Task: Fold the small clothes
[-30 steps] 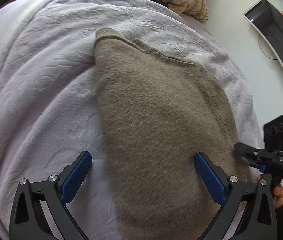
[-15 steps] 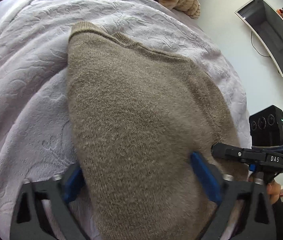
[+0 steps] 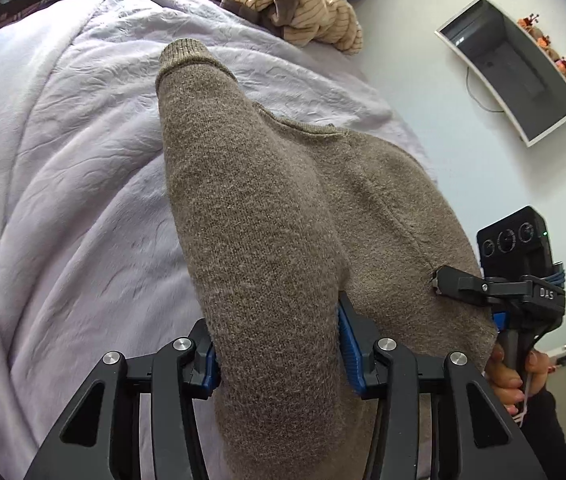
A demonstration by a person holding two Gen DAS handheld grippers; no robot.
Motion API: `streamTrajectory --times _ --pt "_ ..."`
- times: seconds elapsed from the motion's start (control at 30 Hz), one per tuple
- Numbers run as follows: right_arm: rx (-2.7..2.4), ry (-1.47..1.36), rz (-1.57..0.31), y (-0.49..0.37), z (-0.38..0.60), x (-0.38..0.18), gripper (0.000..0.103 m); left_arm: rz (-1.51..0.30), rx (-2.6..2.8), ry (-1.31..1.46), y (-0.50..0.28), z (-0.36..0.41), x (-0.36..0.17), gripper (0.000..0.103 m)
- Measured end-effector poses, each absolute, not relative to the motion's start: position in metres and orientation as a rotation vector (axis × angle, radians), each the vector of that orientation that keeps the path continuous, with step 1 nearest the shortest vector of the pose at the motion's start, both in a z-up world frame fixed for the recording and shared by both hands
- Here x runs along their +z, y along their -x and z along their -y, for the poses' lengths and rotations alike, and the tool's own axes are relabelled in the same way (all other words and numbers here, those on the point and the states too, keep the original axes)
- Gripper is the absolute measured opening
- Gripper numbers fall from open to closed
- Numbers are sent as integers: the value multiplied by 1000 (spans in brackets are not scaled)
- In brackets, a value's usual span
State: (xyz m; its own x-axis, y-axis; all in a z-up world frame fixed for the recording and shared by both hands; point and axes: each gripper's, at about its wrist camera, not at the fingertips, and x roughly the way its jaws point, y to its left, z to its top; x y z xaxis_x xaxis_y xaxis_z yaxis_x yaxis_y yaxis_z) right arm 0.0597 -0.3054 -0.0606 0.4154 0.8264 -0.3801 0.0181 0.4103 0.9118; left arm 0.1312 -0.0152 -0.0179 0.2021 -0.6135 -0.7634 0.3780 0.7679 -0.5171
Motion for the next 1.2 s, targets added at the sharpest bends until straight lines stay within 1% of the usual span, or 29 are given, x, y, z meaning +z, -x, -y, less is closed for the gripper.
streamTrajectory --times 0.13,0.37,0.5,0.7,0.73,0.77,0.93,1.07,1.1,1.17,1.2 --pt "653 -1038 -1038 -41 291 -51 34 -1160 -697 215 -98 -10 -2 49" --pt "693 -1021 -1078 -26 262 -48 34 -1173 -659 194 -37 -57 2 49" --pt "709 -995 -1108 -19 230 -59 34 -1184 -624 192 -8 -83 -9 49" --pt "581 -913 -1188 -17 205 -84 34 -1231 -519 188 8 -101 -41 49" --pt "551 -888 -1192 -17 205 -83 36 -1228 -500 184 10 -103 -43 49" --pt "523 -862 -1192 -13 207 -82 36 -1217 -477 180 12 -108 -44 53" --pt "405 -768 -1185 5 222 -74 38 -1108 -387 149 22 -135 -31 53" --pt "306 -684 -1160 22 242 -66 37 -1065 -302 134 27 -152 -25 53" --pt "295 -679 -1144 26 245 -62 36 -1059 -289 137 26 -158 -23 53" --pt "294 -652 -1116 32 247 -53 25 -1054 -278 151 30 -161 -22 53" --pt "298 -622 -1099 35 244 -46 23 -1053 -279 158 36 -163 -21 53"
